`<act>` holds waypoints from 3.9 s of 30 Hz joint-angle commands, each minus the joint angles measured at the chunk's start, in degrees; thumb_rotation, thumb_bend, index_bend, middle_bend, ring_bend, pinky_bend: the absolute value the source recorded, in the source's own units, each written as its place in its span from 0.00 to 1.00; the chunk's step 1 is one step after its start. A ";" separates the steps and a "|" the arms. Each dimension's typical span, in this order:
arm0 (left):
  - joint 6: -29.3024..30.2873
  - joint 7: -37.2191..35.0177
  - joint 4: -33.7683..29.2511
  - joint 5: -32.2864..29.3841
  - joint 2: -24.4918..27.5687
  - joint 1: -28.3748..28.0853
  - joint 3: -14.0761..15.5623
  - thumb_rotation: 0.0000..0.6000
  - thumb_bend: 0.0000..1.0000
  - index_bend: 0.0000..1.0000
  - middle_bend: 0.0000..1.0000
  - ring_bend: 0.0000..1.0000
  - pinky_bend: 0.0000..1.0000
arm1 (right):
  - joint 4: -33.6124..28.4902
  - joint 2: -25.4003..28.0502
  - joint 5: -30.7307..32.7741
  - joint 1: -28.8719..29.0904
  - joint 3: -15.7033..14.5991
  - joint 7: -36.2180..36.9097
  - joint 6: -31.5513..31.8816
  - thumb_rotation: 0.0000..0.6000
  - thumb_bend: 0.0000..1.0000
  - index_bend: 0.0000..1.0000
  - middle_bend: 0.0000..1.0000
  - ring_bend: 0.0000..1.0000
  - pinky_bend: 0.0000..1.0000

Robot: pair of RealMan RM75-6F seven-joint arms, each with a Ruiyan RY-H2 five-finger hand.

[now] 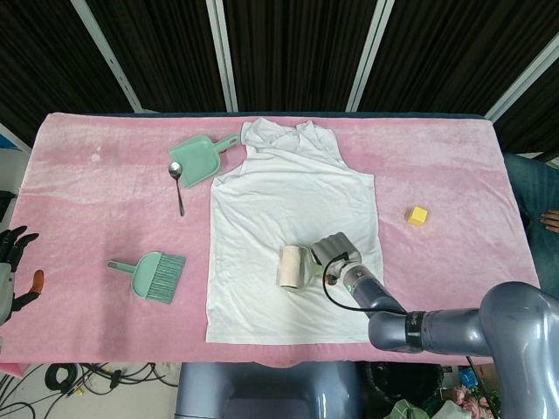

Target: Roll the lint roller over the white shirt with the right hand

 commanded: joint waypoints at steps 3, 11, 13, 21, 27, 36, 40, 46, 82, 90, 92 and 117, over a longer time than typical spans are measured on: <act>0.33 -0.61 0.02 0.29 0.31 0.18 0.00 1.00 0.46 0.17 0.10 0.05 0.09 | 0.25 -1.68 2.25 2.07 0.41 -1.23 1.03 1.00 0.57 0.66 0.63 0.62 0.63; 0.13 -0.61 0.15 0.33 0.32 0.15 0.11 1.00 0.46 0.17 0.10 0.05 0.09 | 0.45 -3.18 4.42 3.75 0.95 -1.82 2.25 1.00 0.57 0.66 0.63 0.62 0.63; 0.13 -0.58 0.15 0.27 0.29 0.16 0.08 1.00 0.46 0.17 0.10 0.05 0.09 | 0.44 -3.15 5.06 3.97 0.76 -1.94 2.46 1.00 0.57 0.66 0.63 0.62 0.63; 0.23 -0.30 0.07 0.38 0.22 0.20 0.14 1.00 0.46 0.17 0.10 0.05 0.09 | -1.26 -0.79 7.10 4.66 -1.22 -3.16 3.20 1.00 0.57 0.66 0.63 0.62 0.63; 0.22 -0.19 0.05 0.47 0.20 0.18 0.19 1.00 0.46 0.17 0.10 0.05 0.09 | -4.03 2.33 8.66 4.91 -3.10 -3.83 3.23 1.00 0.57 0.66 0.63 0.62 0.63; 0.43 0.25 -0.13 0.73 0.19 0.26 0.33 1.00 0.46 0.17 0.10 0.05 0.09 | -6.09 5.07 9.87 4.78 -6.26 -4.48 2.38 1.00 0.57 0.66 0.63 0.62 0.63; 0.58 0.22 -0.13 0.64 0.23 0.32 0.22 1.00 0.46 0.17 0.10 0.05 0.09 | -6.61 6.34 10.02 4.65 -7.24 -4.43 2.24 1.00 0.58 0.66 0.63 0.62 0.63; 0.66 0.18 -0.14 0.67 0.29 0.37 0.22 1.00 0.46 0.17 0.10 0.05 0.09 | -7.33 8.51 9.59 4.06 -8.89 -3.89 1.89 1.00 0.58 0.66 0.63 0.62 0.63; 1.26 0.68 -0.48 0.66 0.37 0.72 0.14 1.00 0.46 0.17 0.10 0.05 0.09 | -8.29 24.65 -2.49 -5.72 -14.31 6.10 0.19 1.00 0.58 0.66 0.63 0.62 0.63; 1.79 1.77 -1.09 1.23 0.05 0.79 0.33 1.00 0.46 0.17 0.10 0.05 0.09 | -4.55 25.83 -8.53 -12.13 -14.98 10.90 -2.63 1.00 0.58 0.66 0.63 0.62 0.63; 1.77 2.12 -1.05 1.17 -0.13 0.77 0.35 1.00 0.46 0.17 0.10 0.05 0.09 | -3.26 25.60 -10.11 -13.61 -14.58 12.29 -3.24 1.00 0.58 0.66 0.63 0.62 0.63; 1.34 2.80 -0.79 0.37 -0.50 0.69 0.12 1.00 0.46 0.17 0.10 0.05 0.09 | 6.96 19.21 -15.39 -20.55 -9.82 20.56 -7.05 1.00 0.57 0.64 0.57 0.55 0.63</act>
